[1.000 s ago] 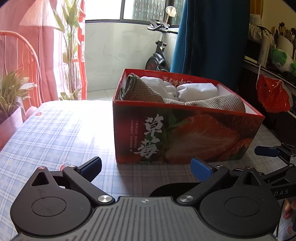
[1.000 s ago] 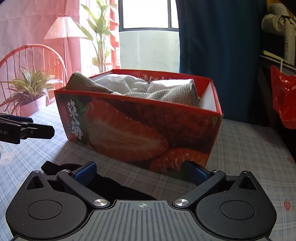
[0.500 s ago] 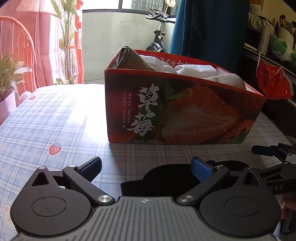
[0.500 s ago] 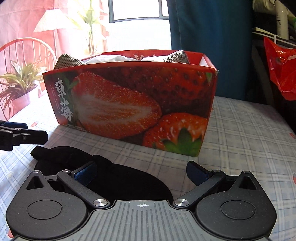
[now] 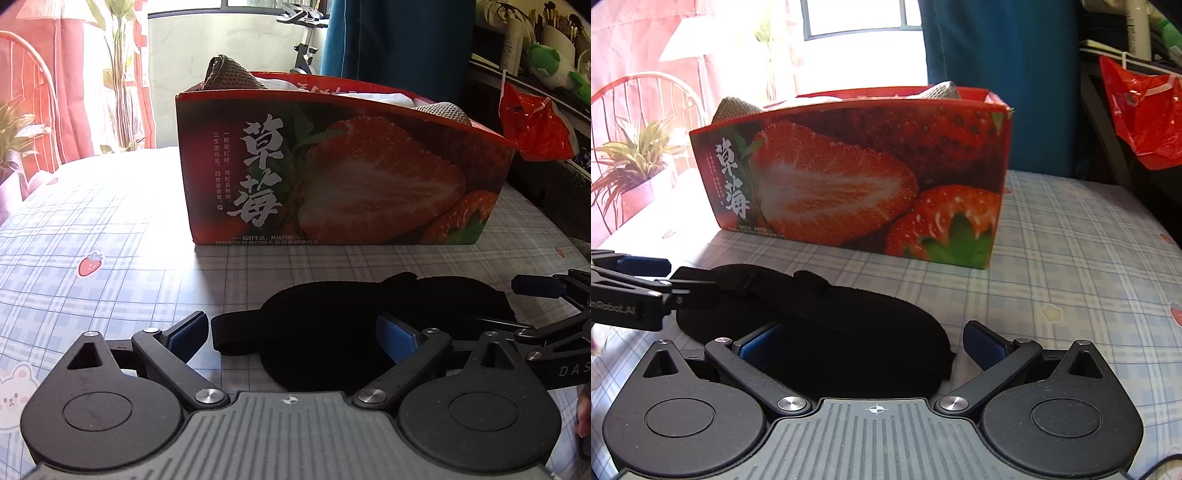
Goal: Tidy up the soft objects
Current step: 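Move both grippers down to the black eye mask on the table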
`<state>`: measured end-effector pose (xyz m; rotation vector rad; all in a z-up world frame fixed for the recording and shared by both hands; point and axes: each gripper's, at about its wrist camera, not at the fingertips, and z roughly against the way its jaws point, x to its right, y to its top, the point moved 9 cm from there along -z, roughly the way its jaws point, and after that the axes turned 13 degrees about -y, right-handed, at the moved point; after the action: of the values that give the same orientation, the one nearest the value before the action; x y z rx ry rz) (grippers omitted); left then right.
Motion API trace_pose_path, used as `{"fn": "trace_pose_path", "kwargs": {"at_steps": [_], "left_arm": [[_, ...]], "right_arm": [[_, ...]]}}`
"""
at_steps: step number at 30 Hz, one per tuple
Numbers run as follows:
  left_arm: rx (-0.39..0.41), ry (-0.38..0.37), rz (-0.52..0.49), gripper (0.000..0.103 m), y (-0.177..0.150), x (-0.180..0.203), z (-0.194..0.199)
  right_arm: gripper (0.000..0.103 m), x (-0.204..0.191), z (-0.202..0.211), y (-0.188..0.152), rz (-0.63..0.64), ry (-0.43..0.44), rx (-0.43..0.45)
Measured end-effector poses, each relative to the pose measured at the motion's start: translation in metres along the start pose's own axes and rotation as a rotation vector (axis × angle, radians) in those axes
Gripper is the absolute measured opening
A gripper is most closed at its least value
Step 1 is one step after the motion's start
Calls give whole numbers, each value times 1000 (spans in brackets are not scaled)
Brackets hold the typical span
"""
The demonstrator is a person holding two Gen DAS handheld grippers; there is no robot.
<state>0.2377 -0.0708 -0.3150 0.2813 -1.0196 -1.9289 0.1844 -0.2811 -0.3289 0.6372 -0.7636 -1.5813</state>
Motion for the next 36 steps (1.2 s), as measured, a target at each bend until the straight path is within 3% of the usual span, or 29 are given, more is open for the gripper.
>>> {"fn": "trace_pose_path", "kwargs": {"at_steps": [36], "left_arm": [[-12, 23, -1, 101, -7, -4, -8]], "right_arm": [[103, -3, -11, -9, 62, 11, -84]]}}
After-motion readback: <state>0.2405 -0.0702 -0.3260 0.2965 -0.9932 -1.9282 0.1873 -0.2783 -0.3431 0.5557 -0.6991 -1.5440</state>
